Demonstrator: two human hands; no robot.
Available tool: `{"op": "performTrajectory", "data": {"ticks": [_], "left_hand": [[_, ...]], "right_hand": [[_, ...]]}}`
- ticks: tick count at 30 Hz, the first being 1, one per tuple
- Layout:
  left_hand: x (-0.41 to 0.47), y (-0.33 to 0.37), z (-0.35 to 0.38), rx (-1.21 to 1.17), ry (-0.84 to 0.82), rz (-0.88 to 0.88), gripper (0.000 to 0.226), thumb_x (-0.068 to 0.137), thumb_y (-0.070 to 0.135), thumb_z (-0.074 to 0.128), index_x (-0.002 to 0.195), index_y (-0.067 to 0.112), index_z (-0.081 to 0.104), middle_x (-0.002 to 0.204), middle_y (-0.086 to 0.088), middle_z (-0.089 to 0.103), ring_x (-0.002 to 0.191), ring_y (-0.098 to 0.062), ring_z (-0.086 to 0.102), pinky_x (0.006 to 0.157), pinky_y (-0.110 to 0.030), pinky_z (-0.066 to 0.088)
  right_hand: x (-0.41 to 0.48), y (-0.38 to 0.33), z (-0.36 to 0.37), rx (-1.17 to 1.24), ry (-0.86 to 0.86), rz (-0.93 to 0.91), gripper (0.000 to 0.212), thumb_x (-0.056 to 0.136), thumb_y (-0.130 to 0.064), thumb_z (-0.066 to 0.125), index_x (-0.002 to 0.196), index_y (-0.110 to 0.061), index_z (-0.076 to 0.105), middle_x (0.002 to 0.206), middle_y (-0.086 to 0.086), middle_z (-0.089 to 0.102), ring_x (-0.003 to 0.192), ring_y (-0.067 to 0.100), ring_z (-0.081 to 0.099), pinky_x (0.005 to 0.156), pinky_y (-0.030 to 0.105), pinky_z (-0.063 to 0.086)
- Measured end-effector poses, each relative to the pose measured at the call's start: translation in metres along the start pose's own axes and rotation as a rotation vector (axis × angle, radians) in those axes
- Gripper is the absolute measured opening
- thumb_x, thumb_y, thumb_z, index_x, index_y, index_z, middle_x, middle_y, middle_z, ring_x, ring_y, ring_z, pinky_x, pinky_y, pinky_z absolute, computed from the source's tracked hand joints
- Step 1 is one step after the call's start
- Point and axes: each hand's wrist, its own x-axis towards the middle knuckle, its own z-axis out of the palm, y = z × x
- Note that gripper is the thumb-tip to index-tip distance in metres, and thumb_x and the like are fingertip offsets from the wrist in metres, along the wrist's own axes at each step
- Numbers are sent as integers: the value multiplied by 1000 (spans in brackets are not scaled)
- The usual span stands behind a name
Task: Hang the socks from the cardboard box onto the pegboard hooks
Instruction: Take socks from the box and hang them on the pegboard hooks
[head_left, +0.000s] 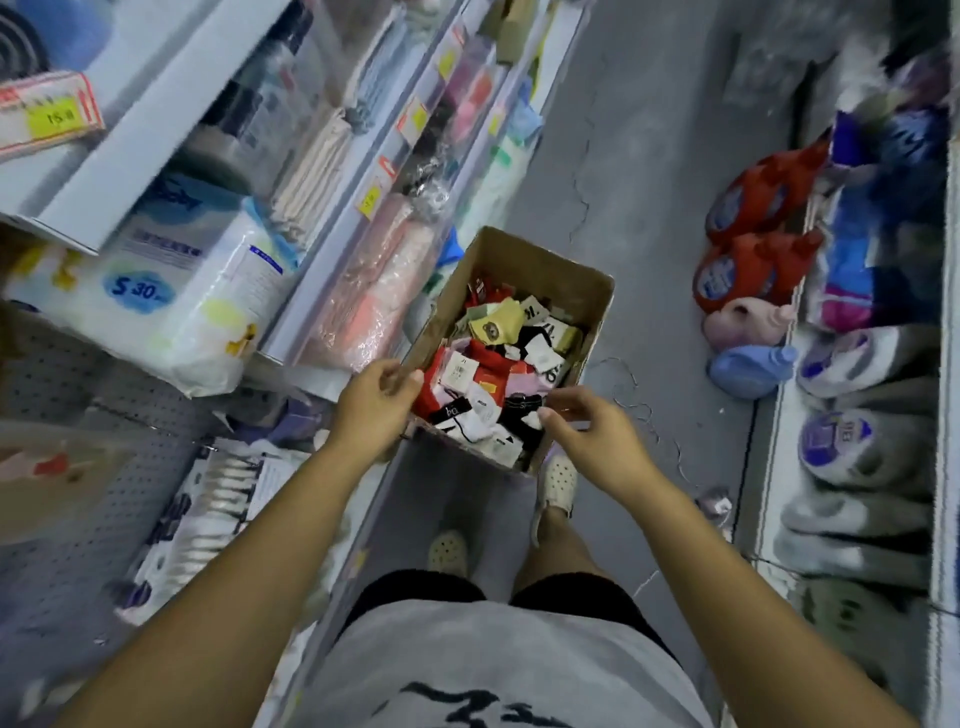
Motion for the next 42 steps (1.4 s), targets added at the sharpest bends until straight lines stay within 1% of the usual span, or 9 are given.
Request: {"op": "performTrajectory", "data": {"ticks": [6,9,14,22,28,33,36,39,42], "left_hand": [[51,-12,38,-63,127,-194,52,95,46,64,135,13,58,138,-11,61,126,-30,59,107,-48,48],[71,-21,61,3,161,-251,57,98,45,61,143,12,50,148,-13,52,135,-33,50,110,-41,42],[95,-43,89,71,155,-315,73,92,62,53,150,19,40,145,-10,54,133,-33,50,110,-48,43],[107,-67,114,229,254,-297,74,93,60,51,151,16,37,150,-12,40,138,-33,30,112,-44,27],[108,-66,116,236,258,-306,70,97,56,52,152,18,32,151,-9,37,139,-30,27,113,-43,26],[105,-61,111,197,213,-299,67,99,55,49,153,20,29,153,-7,32,142,-26,23,115,-42,24],[105,-57,104,149,159,-323,63,101,54,44,153,20,30,155,-7,33,145,-26,22,119,-43,21],[96,-42,97,174,240,-308,62,102,51,44,151,13,37,158,-9,37,148,-28,26,122,-44,16],[76,-14,93,60,318,-186,53,101,49,51,139,12,52,142,-8,53,137,-28,43,111,-38,36]], "right_hand": [[131,-5,-14,-214,-256,-103,39,95,-36,66,129,-16,62,116,-7,64,108,13,61,96,35,52],[198,6,-8,-346,-324,-148,44,96,-31,67,133,-9,60,127,4,65,116,22,62,95,31,49],[283,23,13,-442,-306,-145,42,95,-16,66,135,-6,56,129,12,64,117,29,62,88,27,46],[364,54,64,-583,-358,-42,43,98,-1,55,140,-4,48,139,13,55,131,27,50,88,13,33],[383,79,80,-649,-380,-40,32,88,-27,70,118,-16,68,120,14,67,117,34,59,101,43,49],[349,56,66,-480,-377,-2,29,97,-27,65,108,0,64,102,11,64,99,22,58,80,29,43],[318,39,41,-376,-360,-22,35,98,-35,61,107,-1,63,100,14,68,98,29,64,80,36,50],[275,17,11,-214,-363,-10,27,99,-36,61,100,-10,67,89,5,70,81,13,65,66,24,51],[224,1,-9,8,-376,83,40,94,-44,65,94,-5,67,79,16,68,67,13,63,58,31,52]]}}
